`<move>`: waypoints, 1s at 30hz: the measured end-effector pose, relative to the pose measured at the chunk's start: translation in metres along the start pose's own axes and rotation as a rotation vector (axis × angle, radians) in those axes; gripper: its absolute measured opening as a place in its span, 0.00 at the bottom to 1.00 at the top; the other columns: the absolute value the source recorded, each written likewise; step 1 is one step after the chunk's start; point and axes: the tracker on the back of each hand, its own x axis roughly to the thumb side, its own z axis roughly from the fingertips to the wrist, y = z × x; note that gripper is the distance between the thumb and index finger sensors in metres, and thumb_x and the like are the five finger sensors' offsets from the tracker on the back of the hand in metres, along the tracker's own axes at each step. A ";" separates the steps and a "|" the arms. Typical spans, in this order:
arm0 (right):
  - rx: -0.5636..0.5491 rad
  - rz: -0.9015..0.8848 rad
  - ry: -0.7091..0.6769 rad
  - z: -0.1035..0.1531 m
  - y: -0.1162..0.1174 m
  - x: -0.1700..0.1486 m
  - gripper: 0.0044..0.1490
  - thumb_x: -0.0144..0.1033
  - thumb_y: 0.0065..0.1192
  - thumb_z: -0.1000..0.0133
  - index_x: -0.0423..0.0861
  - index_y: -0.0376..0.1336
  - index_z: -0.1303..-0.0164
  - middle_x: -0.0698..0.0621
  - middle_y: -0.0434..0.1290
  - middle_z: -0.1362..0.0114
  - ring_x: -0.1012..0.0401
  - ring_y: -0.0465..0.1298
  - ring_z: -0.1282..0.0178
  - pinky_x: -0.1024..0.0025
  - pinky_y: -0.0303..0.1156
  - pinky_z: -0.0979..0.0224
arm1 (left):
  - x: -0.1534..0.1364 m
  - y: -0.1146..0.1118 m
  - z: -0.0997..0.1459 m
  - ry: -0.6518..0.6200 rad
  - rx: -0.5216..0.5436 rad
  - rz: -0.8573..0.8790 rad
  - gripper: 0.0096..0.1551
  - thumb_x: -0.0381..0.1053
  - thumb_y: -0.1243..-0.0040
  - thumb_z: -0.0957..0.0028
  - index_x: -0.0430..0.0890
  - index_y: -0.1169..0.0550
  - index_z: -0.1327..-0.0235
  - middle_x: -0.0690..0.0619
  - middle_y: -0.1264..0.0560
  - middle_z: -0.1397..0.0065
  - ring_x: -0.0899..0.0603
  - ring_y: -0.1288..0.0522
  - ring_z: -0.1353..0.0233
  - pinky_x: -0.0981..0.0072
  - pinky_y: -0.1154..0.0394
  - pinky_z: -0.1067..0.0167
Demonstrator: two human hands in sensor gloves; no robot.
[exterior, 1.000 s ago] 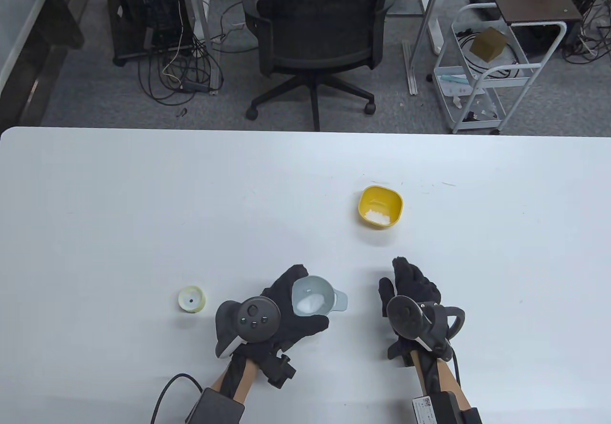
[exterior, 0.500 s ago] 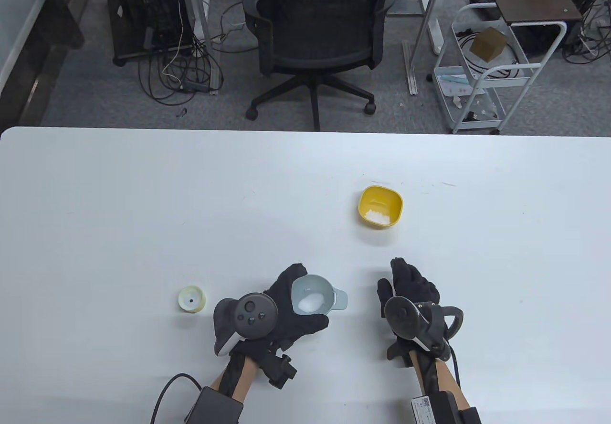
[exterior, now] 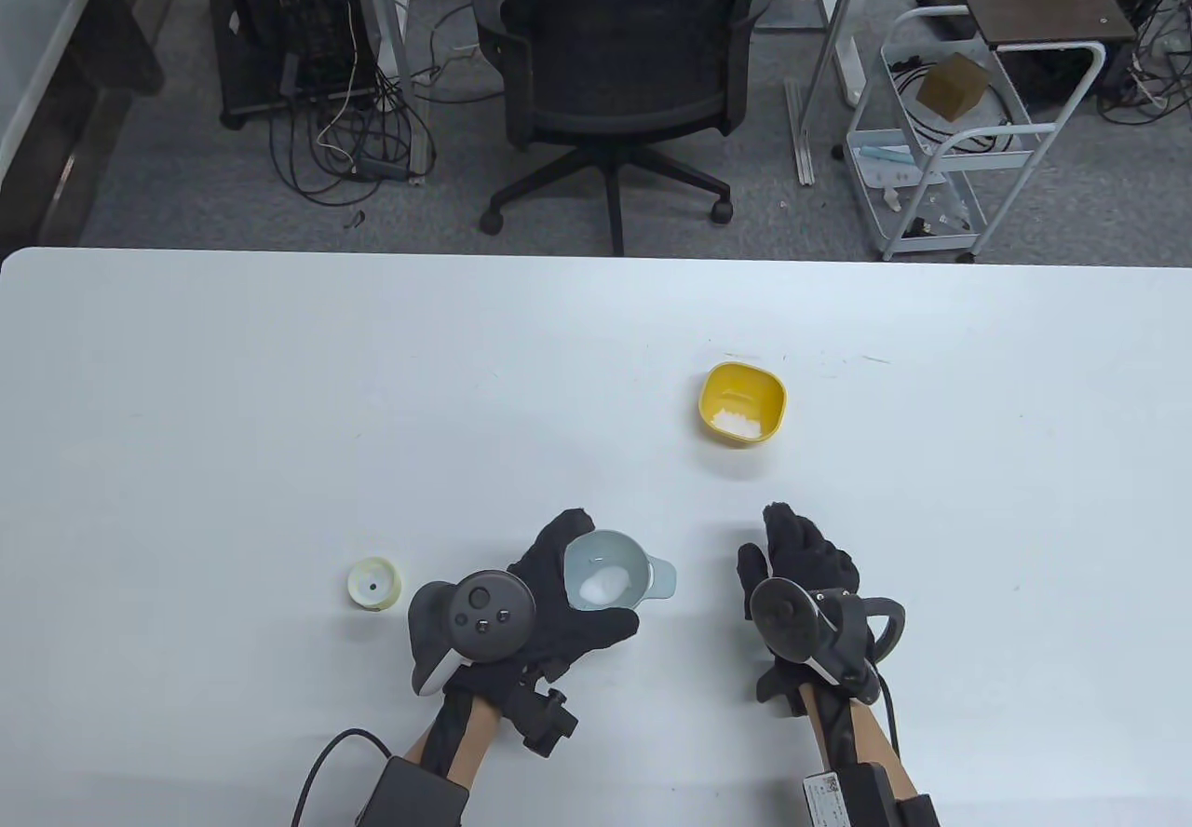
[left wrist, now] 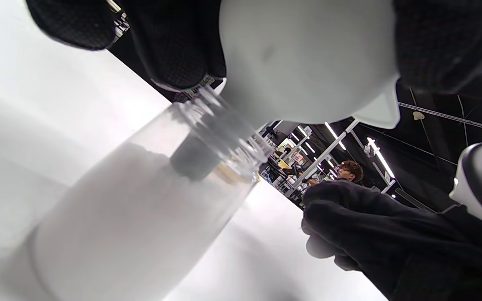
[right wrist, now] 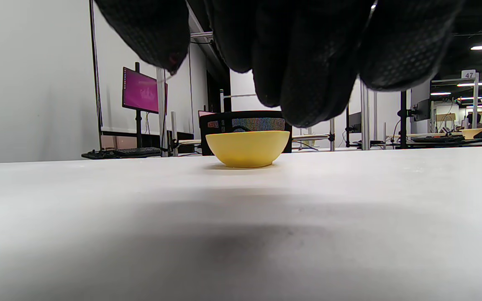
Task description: Unscrew the press dispenser and pour salt into it
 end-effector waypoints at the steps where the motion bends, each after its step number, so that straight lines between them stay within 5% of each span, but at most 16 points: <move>1: 0.000 0.000 0.000 0.000 0.000 0.000 0.39 0.42 0.56 0.31 0.28 0.56 0.21 0.29 0.70 0.28 0.37 0.77 0.35 0.32 0.70 0.34 | 0.000 0.000 0.000 -0.002 0.003 -0.001 0.77 0.79 0.31 0.61 0.33 0.44 0.11 0.33 0.27 0.21 0.29 0.22 0.27 0.22 0.30 0.36; 11: 0.006 0.018 -0.008 0.000 0.000 0.000 0.39 0.42 0.56 0.31 0.28 0.57 0.21 0.29 0.70 0.28 0.37 0.77 0.35 0.32 0.70 0.34 | 0.002 0.001 0.001 -0.012 0.009 0.000 0.77 0.79 0.31 0.61 0.33 0.44 0.11 0.33 0.27 0.21 0.29 0.22 0.27 0.22 0.30 0.36; 14: 0.012 0.028 -0.013 0.000 0.002 0.001 0.39 0.42 0.56 0.31 0.28 0.57 0.21 0.29 0.70 0.28 0.37 0.77 0.36 0.32 0.70 0.34 | -0.008 -0.009 0.004 -0.010 -0.012 -0.125 0.77 0.83 0.36 0.61 0.36 0.44 0.11 0.38 0.26 0.21 0.33 0.20 0.27 0.23 0.27 0.37; 30: 0.027 0.059 -0.035 0.002 0.005 0.005 0.38 0.42 0.56 0.31 0.28 0.57 0.21 0.29 0.70 0.28 0.37 0.77 0.36 0.32 0.70 0.34 | -0.001 -0.008 0.001 0.017 -0.055 -0.079 0.78 0.79 0.31 0.61 0.32 0.45 0.11 0.31 0.27 0.22 0.29 0.21 0.28 0.22 0.29 0.36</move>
